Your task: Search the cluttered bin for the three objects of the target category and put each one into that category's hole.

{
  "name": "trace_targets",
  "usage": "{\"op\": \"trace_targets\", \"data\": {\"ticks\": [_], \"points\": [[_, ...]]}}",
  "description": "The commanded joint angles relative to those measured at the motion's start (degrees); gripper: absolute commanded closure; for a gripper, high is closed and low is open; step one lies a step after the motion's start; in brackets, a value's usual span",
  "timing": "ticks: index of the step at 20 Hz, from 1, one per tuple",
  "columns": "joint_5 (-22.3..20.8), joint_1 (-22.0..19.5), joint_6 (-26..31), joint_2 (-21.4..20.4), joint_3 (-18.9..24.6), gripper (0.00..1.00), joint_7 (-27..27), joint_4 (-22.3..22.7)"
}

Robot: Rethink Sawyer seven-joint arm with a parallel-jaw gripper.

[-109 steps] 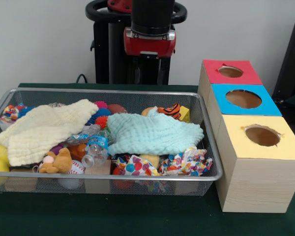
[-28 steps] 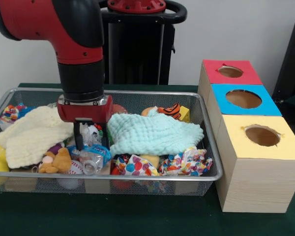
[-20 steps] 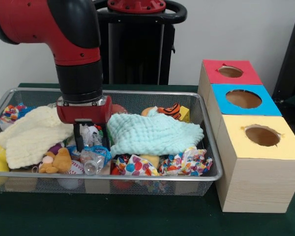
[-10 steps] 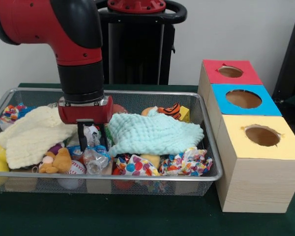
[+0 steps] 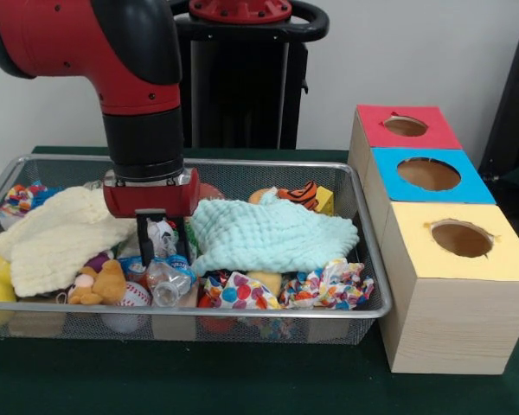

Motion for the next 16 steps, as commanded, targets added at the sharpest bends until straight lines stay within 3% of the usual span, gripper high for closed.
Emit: {"op": "trace_targets", "data": {"ticks": [1, 4, 16], "points": [[-3.2, 0.4, -4.3, 4.3, 4.5, 1.0, 3.0, 2.3], [-3.4, 3.6, -3.4, 2.2, 0.7, 1.0, 4.8, 2.1], [-1.9, 6.7, -0.7, -1.8, -2.4, 1.0, 6.1, 4.5]]}}
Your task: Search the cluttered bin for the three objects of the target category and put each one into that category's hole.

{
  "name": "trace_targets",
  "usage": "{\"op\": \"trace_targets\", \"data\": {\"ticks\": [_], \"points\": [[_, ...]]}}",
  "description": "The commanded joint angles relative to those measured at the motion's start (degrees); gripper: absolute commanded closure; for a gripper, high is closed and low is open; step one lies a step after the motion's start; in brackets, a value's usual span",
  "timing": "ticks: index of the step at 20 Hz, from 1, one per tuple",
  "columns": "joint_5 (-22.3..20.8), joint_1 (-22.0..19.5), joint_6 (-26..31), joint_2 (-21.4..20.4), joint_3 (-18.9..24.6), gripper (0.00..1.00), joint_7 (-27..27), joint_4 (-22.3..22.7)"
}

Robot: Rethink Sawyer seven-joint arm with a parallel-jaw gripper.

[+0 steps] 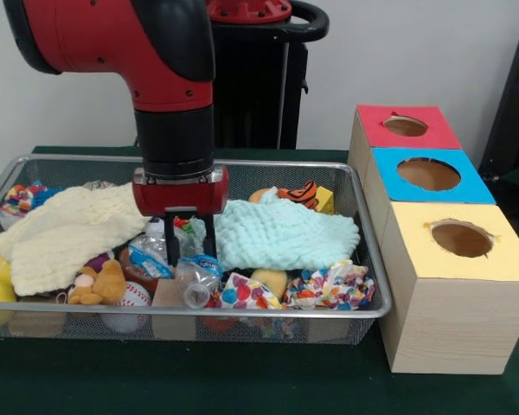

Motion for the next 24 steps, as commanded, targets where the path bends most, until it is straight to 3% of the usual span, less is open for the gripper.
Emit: {"op": "trace_targets", "data": {"ticks": [1, 24], "points": [[-1.8, 2.1, -0.5, -0.8, -0.5, 1.0, 6.1, 4.6], [-0.8, 5.1, -0.4, -2.9, -1.4, 1.0, 6.8, 7.2]]}}
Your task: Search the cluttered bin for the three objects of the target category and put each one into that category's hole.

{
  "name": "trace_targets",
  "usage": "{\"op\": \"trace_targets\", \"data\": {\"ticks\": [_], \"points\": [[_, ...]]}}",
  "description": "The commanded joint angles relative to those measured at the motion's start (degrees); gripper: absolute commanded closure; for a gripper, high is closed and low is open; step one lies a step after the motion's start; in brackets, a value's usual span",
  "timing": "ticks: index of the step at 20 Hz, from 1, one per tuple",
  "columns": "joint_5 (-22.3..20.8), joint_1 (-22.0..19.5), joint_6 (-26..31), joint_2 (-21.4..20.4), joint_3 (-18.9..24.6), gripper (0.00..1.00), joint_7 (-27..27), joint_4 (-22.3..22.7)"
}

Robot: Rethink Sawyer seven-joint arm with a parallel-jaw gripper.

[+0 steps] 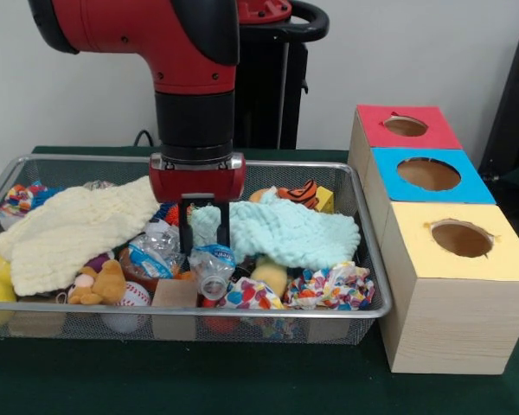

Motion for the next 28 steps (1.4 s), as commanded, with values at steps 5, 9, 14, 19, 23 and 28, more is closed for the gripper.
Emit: {"op": "trace_targets", "data": {"ticks": [5, 9, 14, 19, 23, 28], "points": [[-0.4, 0.6, 0.3, 0.0, 1.8, 1.0, 6.1, 5.5], [0.4, 1.3, 2.7, -0.7, 0.9, 1.0, 6.2, 4.3], [1.2, 1.6, 2.5, -2.0, 0.5, 1.0, 7.4, 5.2], [0.6, 2.0, 0.2, -2.8, -0.4, 1.0, 8.3, 6.1], [0.8, 2.7, -1.3, -4.5, -0.4, 1.0, 9.2, 6.9], [1.1, 3.6, -4.1, -5.2, -0.7, 1.0, 10.9, 8.0]]}}
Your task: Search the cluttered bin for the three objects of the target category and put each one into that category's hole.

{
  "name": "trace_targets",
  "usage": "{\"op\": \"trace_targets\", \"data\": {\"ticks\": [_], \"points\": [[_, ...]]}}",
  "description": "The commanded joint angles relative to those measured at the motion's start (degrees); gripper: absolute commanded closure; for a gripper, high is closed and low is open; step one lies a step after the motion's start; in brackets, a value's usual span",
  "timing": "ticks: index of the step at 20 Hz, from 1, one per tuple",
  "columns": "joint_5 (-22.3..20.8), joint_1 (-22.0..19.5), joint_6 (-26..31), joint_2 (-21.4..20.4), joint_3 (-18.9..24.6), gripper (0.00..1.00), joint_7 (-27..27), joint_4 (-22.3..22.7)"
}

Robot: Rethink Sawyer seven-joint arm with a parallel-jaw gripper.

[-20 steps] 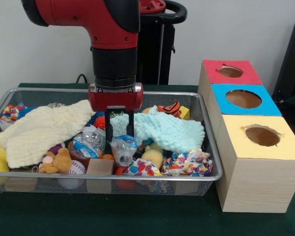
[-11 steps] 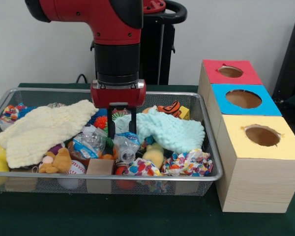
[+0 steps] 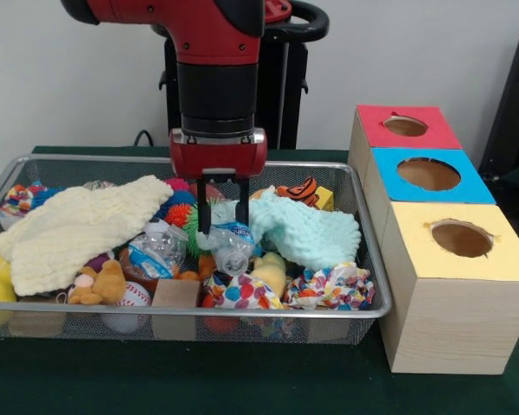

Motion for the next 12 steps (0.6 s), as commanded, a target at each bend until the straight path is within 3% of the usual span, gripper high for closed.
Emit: {"op": "trace_targets", "data": {"ticks": [1, 12], "points": [[1.0, 0.6, -4.2, -0.8, 0.4, 1.0, 10.6, 5.2], [-0.3, -2.9, -11.2, 0.3, 3.4, 1.0, 9.2, 6.9]]}}
